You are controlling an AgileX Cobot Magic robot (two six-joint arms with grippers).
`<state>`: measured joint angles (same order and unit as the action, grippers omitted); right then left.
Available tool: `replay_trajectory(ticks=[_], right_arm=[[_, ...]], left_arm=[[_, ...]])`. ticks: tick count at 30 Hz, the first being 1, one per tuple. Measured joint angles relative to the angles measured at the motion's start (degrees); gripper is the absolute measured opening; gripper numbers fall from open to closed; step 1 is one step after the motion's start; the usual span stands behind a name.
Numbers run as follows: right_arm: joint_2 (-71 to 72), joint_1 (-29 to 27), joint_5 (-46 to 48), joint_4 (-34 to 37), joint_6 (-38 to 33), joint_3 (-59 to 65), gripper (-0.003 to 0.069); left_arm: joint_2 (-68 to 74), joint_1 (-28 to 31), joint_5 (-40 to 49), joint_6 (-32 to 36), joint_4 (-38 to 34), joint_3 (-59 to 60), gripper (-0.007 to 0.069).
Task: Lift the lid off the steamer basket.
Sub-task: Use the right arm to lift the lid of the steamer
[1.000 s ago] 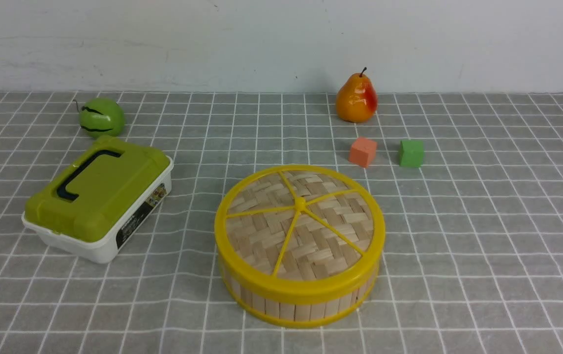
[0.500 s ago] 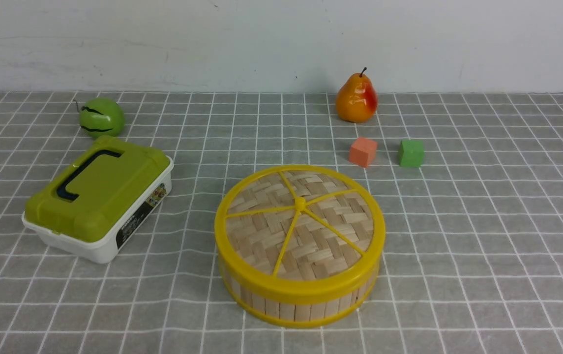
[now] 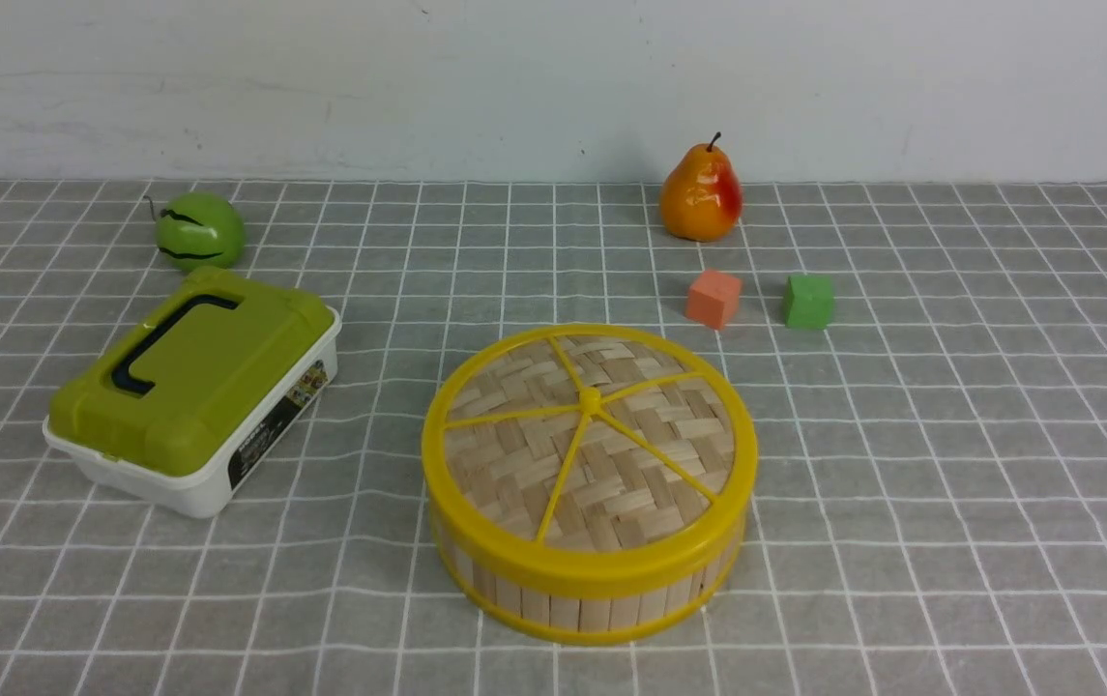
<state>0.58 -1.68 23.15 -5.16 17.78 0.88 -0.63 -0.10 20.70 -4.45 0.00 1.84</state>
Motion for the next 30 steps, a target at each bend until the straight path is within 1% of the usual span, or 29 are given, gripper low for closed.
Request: replay_trajectory(ticks=[19,23,26,28,29,30], right_arm=[[0.0,0.0,0.0,0.0,0.0,0.0,0.0242],[0.0,0.0,-0.2,1.3,0.0,0.0,0.0242],[0.0,0.0,-0.8,6.3,0.9,0.1,0.0242],[0.0,0.0,-1.3,13.7,3.8,0.1,0.0242],[0.0,0.0,-1.5,18.8,7.0,0.2,0.0242],[0.0,0.0,-1.6,21.0,7.6,0.2,0.0242]], left_arm=[[0.0,0.0,0.0,0.0,0.0,0.0,0.0239],[0.0,0.0,0.0,0.0,0.0,0.0,0.0239],[0.0,0.0,0.0,0.0,0.0,0.0,0.0239],[0.0,0.0,0.0,0.0,0.0,0.0,0.0239],[0.0,0.0,0.0,0.0,0.0,0.0,0.0239],[0.0,0.0,0.0,0.0,0.0,0.0,0.0239]])
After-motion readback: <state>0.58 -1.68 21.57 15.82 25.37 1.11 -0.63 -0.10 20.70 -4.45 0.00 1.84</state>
